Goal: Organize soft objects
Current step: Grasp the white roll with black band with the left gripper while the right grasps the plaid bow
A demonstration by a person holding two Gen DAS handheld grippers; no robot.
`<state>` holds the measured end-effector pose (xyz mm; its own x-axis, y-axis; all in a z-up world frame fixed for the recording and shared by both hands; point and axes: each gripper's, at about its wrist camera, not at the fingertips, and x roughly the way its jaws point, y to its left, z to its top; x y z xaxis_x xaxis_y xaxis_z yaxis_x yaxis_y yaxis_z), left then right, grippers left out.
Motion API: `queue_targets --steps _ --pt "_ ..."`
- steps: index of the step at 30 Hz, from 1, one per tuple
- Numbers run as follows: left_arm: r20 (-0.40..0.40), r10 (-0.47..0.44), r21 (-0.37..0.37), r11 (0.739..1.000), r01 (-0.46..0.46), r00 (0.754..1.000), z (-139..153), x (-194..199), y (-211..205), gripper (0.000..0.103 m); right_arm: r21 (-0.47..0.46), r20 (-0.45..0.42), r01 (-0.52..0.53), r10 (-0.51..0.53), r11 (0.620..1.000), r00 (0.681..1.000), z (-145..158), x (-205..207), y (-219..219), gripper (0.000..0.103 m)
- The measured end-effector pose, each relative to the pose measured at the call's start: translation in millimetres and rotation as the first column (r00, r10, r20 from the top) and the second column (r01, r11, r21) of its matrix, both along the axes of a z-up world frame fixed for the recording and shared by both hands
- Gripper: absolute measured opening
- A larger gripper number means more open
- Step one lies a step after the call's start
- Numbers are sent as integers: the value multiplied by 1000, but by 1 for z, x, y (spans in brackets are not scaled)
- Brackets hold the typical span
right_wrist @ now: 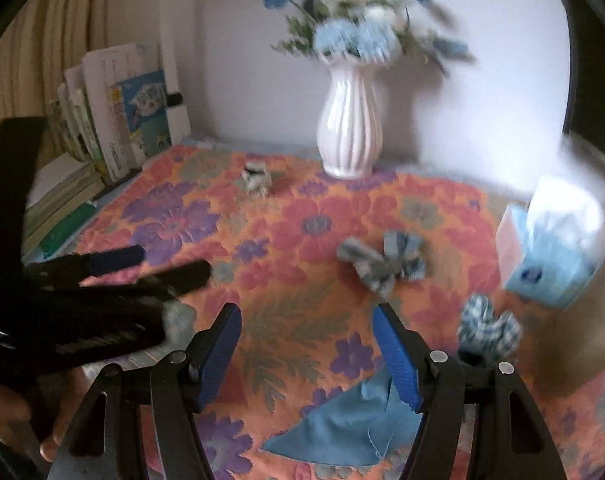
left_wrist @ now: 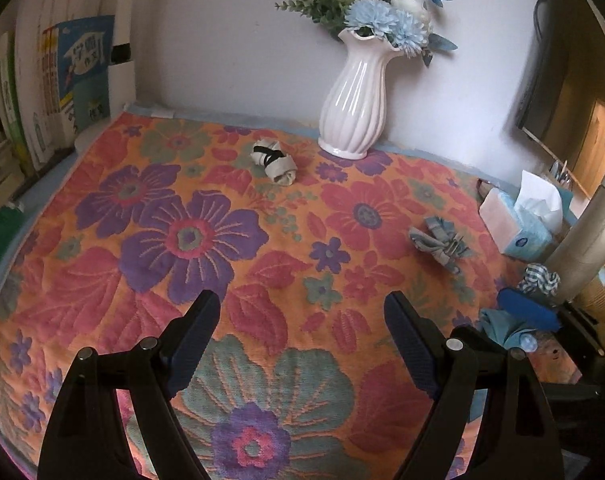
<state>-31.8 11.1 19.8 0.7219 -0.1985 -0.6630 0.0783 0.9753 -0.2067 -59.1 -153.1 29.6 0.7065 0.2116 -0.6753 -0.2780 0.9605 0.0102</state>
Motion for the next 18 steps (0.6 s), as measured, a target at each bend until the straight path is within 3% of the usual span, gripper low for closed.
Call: queue_targets --steps 4,18 --pt "-3 1 -22 1000 -1 1000 0 1 3 83 73 -6 11 -10 997 1000 0 -1 -14 77" --pt "2 15 -47 999 -15 1000 0 0 7 83 101 11 -21 20 995 1000 2 -5 -13 80"
